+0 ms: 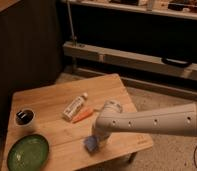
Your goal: Wipe the white sponge on the table
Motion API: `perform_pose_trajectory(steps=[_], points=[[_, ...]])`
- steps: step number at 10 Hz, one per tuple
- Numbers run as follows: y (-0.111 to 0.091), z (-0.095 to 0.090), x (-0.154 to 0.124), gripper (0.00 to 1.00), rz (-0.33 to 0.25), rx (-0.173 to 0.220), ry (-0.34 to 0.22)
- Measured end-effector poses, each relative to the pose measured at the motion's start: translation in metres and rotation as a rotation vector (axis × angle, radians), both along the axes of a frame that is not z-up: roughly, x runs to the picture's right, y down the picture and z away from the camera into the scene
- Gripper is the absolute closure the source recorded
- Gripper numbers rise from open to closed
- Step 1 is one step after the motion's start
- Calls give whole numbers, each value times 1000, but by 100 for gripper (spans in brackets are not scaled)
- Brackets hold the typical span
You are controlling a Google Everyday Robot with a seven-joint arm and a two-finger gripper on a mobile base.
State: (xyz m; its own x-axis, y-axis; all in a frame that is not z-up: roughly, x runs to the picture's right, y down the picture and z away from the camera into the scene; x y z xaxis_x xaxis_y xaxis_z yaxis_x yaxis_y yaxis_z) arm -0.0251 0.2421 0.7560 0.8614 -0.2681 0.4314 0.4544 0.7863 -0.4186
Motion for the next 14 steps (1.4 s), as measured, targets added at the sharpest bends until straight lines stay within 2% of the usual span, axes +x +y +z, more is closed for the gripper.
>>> perform_pose_trajectory(steps=[1,3,6,8,9,11,14], points=[[-4,6,-5,94,5,3,-5],[-28,29,-14,94,13,22,-14],[-71,67,-4,94,34,48,10],[-92,86,2,94,50,55,33],[-102,99,14,94,70,54,64],[-105,103,36,94,103,49,104],[-87,90,97,94,164,28,179]])
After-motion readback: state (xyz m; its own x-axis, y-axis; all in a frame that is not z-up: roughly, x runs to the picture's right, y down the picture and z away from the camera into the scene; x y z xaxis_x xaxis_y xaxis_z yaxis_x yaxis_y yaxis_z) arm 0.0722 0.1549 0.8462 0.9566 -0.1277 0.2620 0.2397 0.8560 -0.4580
